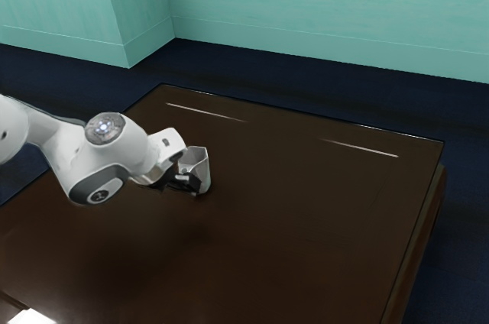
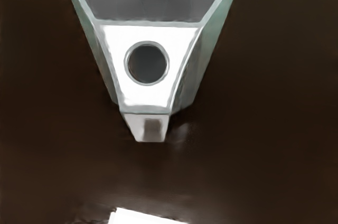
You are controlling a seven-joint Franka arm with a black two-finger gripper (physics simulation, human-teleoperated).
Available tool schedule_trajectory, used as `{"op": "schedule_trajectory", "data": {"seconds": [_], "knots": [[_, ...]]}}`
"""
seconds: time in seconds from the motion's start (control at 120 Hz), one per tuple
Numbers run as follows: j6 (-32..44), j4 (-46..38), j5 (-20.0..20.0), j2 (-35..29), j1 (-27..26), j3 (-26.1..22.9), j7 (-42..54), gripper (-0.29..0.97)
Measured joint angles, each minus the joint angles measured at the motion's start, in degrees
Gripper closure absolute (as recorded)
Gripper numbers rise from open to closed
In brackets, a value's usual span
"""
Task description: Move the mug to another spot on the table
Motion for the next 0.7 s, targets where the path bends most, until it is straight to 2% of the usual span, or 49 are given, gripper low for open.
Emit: {"op": "schedule_trajectory", "data": {"seconds": [0.067, 0.1, 0.167, 0.25, 0.342, 0.433, 0.542, 0.7], "knots": [[-2.44, 0.55, -0.14, -3.74, -1.42, -1.79, 0.56, 0.06], [-4.38, 2.3, -1.55, -4.88, -2.63, -2.19, 1.24, 0.05], [-9.92, 6.92, -10.65, -5.82, -5.68, -2.48, 4.41, 0.04], [-20.26, 15.34, -21.12, -5.45, -8.75, -2.35, 9.53, 0.02], [-32.7, 24.27, -28.21, -5.21, -10.91, -1.87, 16.9, 0.02], [-43.61, 29.37, -31.32, -5.04, -12.83, -0.8, 25.17, 0.01], [-53.95, 36.61, -32.96, -3.49, -15.07, 0.88, 35.06, 0.01], [-64.86, 40.74, -33.77, -3.25, -12.88, 1.15, 47.15, 0.0]]}}
